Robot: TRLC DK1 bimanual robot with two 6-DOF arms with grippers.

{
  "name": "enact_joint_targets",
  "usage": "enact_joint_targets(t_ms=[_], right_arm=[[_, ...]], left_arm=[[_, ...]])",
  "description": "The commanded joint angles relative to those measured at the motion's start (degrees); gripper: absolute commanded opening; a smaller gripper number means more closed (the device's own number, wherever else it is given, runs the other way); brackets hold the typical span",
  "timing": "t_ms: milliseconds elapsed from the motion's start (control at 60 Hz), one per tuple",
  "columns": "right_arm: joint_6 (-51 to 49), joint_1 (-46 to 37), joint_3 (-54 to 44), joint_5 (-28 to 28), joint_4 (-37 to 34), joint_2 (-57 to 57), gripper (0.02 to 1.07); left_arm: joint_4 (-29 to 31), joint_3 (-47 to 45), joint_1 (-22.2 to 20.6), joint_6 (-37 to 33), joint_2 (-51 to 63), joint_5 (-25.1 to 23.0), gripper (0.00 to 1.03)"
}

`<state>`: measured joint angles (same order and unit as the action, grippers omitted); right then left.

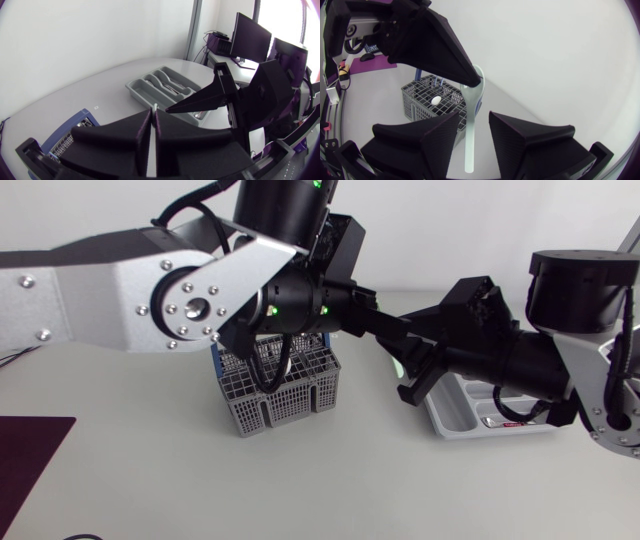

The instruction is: Unload the cutlery basket into the drawer organizer.

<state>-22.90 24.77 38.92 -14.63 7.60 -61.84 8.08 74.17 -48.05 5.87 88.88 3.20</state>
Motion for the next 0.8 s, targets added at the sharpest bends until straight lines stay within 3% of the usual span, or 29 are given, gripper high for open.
enact_joint_targets(t_ms=[0,83,350,550,783], right_arm=[[1.19,0.8,1.43,0.75,0.75,-1.26,0.37],[1.1,0.98,1.69,0.75,0.67,-1.96,0.3],[0.92,1.42,1.86,0.83,0.4,-2.4,0.26],[0.57,1.5,1.86,-0.4,-0.3,-2.49,0.13],[0.04,2.03,1.78,-2.42,-2.41,-2.4,0.09]], left_arm=[[0.45,-0.96,0.33,1.34,1.03,-0.74,0.05],[0.45,-1.13,0.42,1.34,0.86,-0.74,0.05],[0.71,-1.13,0.06,1.34,0.86,-1.09,0.05],[1.33,-0.87,0.06,1.34,0.86,-1.09,0.05],[1.68,-0.08,-0.29,1.51,0.77,-1.09,0.07]])
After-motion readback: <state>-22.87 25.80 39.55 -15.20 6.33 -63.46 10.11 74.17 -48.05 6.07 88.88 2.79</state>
